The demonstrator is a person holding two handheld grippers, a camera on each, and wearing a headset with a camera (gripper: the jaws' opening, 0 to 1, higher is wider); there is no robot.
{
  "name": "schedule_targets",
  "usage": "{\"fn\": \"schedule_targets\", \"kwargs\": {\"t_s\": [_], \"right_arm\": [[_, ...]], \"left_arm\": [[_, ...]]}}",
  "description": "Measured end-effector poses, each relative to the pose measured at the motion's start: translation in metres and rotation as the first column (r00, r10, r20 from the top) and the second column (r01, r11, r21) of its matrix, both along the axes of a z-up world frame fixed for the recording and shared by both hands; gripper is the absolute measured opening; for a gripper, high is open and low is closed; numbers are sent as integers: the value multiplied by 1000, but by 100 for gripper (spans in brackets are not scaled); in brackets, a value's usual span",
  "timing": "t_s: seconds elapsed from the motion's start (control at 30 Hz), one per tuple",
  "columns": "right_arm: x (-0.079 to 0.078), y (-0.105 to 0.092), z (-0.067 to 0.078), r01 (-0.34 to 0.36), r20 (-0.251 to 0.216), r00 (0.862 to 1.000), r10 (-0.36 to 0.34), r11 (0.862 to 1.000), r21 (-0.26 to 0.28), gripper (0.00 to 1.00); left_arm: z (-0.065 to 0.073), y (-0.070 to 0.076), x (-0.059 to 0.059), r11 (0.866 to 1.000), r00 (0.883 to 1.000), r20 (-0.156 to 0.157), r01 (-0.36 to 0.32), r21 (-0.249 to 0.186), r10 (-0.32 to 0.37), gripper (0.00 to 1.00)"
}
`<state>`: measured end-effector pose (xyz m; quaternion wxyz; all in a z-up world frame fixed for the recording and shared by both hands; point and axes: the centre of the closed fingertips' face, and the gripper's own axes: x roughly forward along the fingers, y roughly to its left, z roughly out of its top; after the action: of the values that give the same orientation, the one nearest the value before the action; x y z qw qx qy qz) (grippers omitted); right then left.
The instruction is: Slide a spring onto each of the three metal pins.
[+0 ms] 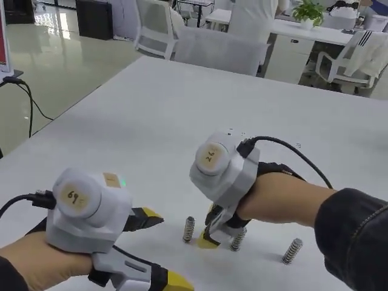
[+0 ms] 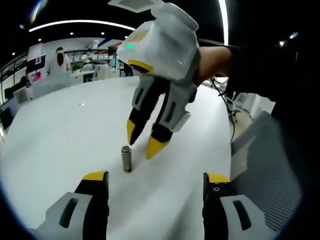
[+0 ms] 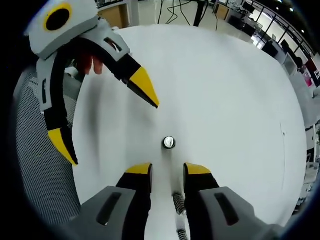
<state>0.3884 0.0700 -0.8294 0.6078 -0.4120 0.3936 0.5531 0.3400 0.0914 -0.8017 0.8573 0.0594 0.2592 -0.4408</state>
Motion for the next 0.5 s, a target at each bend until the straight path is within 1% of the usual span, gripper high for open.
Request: {"fn": "schedule_targets", "kwargs": {"t_s": [0.13,0.33,0.5], "right_arm": [[-1,-4,11,26,10,1000,-27,999,42,25],[-6,-9,27,48,32,998,-51,995,92,26],[-8,-13,36,59,46,997,-66,989,134,27]], "left_arm": [[-1,0,0,1000,1000,0,0,5,0,73],[-1,1,0,1000,1000,2,2,11,-2,73],[-1,2,0,1000,1000,6,0,12,0,73]]}}
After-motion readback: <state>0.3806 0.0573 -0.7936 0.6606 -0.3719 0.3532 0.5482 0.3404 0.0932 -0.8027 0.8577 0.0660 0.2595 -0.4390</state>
